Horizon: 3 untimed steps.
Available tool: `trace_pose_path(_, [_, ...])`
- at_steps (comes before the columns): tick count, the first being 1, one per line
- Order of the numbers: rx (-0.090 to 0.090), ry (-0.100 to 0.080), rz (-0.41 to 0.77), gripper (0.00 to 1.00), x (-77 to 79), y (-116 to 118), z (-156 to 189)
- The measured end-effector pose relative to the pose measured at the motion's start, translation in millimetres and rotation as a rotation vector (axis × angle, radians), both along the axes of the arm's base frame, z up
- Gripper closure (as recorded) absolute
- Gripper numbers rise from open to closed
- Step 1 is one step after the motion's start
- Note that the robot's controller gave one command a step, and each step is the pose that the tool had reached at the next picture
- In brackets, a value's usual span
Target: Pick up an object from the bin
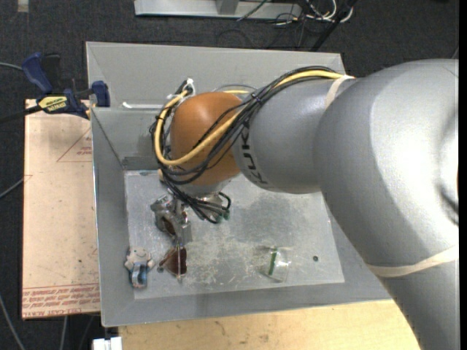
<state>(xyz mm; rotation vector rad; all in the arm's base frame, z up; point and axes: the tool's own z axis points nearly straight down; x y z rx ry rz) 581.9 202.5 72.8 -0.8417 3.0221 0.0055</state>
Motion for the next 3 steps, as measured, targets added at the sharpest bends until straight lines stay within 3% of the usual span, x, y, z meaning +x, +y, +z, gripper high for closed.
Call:
trace_pose_path(1, [0.000,0.000,-0.001,1.00,0.0,0,0])
trace_pose_path(2, [-0.005,0.007,0.016,1.00,-3.9,20,45])
trace_pose_path(3, [0.000,0.004,0.029,1.00,-12.7,7,99])
